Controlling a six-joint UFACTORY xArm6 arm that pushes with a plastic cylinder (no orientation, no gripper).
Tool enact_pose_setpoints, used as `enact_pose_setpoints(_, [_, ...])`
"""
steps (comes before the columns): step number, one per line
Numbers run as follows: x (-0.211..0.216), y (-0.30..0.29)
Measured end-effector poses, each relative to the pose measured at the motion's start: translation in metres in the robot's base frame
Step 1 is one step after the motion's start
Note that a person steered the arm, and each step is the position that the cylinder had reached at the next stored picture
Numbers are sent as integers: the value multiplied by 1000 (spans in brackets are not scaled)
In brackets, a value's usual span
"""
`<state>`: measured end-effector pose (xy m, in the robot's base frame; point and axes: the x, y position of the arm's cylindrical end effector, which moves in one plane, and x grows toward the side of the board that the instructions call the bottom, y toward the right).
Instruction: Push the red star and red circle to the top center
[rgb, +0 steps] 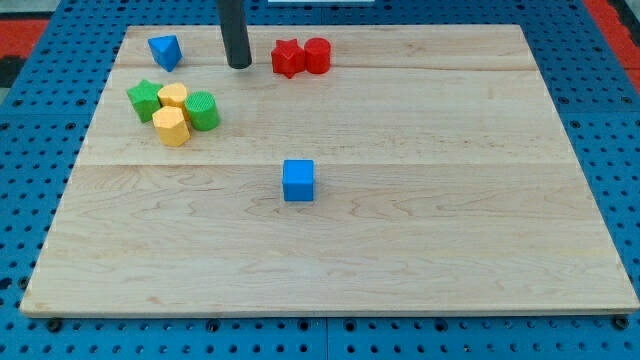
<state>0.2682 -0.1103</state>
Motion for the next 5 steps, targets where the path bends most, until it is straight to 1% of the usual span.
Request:
enact_pose_setpoints(1, [0, 4])
enact_pose_setpoints(2, [0, 23])
enact_pose_setpoints(3, [29, 56])
enact_pose_setpoints(4, [37, 128])
enact_pose_setpoints(5, [30, 160])
